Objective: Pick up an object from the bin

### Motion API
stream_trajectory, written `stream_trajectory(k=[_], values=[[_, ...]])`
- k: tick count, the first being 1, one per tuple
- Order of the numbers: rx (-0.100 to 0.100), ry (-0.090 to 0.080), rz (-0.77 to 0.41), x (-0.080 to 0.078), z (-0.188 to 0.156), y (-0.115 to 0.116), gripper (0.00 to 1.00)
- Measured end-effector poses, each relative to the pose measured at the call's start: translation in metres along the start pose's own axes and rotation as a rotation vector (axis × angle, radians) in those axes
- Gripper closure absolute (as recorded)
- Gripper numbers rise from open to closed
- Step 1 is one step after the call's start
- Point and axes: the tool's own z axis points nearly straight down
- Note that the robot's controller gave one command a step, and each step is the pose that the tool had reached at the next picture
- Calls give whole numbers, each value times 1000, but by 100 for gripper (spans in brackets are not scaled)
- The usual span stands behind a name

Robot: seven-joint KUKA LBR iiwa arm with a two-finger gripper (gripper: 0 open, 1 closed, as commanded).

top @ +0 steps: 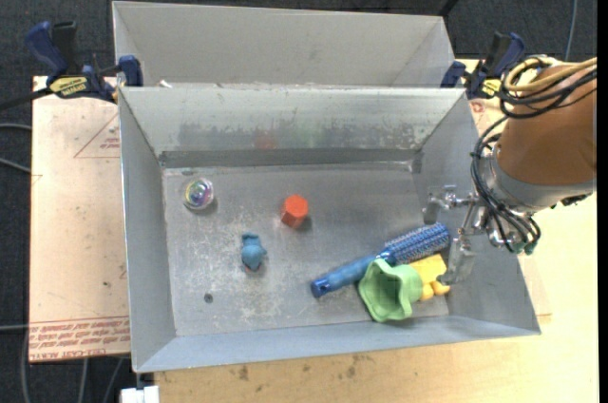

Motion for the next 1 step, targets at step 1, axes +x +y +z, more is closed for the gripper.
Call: stream_trajectory(k=[1], values=[[1,-3,-201,-26,95,18,0]])
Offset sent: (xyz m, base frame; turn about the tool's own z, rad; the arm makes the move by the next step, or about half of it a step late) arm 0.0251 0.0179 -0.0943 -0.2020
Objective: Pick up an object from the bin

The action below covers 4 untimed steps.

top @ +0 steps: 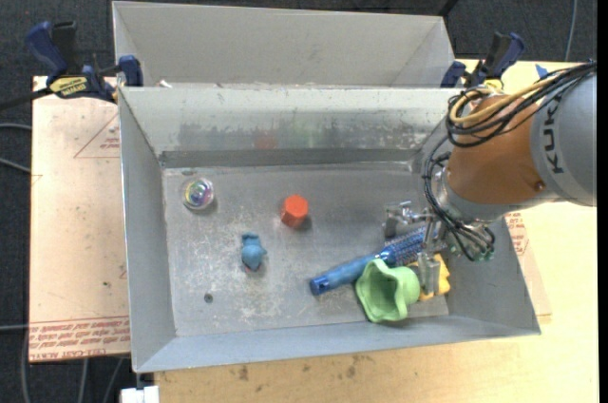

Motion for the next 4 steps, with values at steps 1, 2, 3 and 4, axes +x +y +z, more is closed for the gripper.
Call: stream_trajectory(k=[1,2,3,4], values=[[6,-12,11,-23,-33,-44,0],[2,-7,-139,-30,-31,-22,0],[2,-2,-219,-34,-2,-21,0],[2,-4,-217,-35,-4,-21,0]])
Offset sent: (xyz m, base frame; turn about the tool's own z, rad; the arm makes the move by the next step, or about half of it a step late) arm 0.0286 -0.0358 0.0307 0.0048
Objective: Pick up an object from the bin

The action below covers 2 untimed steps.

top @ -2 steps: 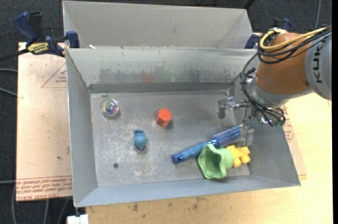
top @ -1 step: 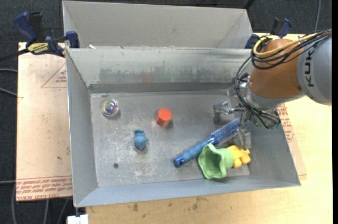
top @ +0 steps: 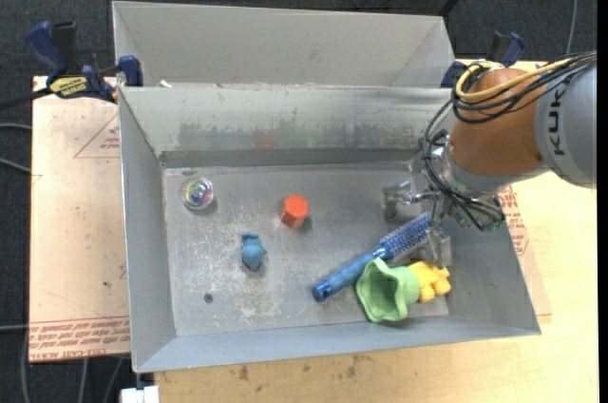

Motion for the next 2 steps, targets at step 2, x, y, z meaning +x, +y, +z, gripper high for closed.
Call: stream_trajectory(k=[2], values=[[1,-1,0,0,-4,1,100]])
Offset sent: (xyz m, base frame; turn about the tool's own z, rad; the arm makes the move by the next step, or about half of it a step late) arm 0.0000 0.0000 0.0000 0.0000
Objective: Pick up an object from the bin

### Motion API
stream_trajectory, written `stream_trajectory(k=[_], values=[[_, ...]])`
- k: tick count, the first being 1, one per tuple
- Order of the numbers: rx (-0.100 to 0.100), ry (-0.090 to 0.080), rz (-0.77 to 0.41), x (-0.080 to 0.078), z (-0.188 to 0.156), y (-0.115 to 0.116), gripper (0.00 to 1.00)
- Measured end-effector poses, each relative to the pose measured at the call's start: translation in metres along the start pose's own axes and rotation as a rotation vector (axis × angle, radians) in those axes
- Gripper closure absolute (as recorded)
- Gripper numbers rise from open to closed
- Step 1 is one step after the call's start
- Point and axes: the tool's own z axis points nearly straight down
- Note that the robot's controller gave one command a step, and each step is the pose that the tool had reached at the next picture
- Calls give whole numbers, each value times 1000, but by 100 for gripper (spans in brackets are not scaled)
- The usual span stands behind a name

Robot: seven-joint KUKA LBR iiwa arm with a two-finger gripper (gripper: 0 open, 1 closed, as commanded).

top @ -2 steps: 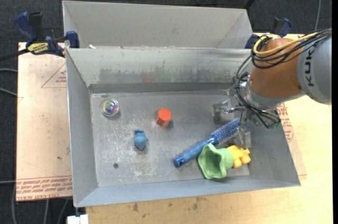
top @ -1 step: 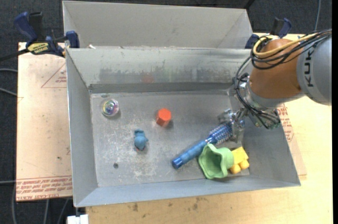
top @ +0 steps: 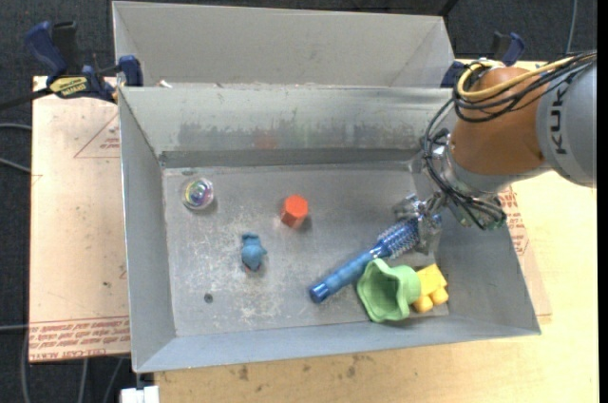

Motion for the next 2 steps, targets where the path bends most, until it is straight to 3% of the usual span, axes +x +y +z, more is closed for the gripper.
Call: stream_trajectory(k=[2], values=[[3,-5,5,-4,-111,-1,100]])
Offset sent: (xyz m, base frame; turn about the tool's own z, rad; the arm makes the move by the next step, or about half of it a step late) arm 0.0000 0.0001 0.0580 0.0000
